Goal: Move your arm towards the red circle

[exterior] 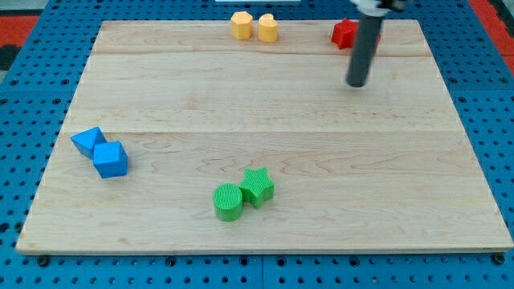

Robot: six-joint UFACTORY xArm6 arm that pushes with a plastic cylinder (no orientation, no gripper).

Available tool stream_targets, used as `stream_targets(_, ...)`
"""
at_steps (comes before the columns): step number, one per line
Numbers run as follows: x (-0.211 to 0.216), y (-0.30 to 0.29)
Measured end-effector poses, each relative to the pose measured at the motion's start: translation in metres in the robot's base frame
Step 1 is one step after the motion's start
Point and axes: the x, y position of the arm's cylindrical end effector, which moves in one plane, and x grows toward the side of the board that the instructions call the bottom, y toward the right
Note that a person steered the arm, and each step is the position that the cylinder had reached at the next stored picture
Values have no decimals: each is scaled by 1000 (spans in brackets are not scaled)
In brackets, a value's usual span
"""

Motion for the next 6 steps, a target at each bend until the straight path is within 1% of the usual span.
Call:
stream_targets(1,0,25)
stream_targets(4,0,24)
stream_targets(5,-4,33)
stream_targets(6,-20,89)
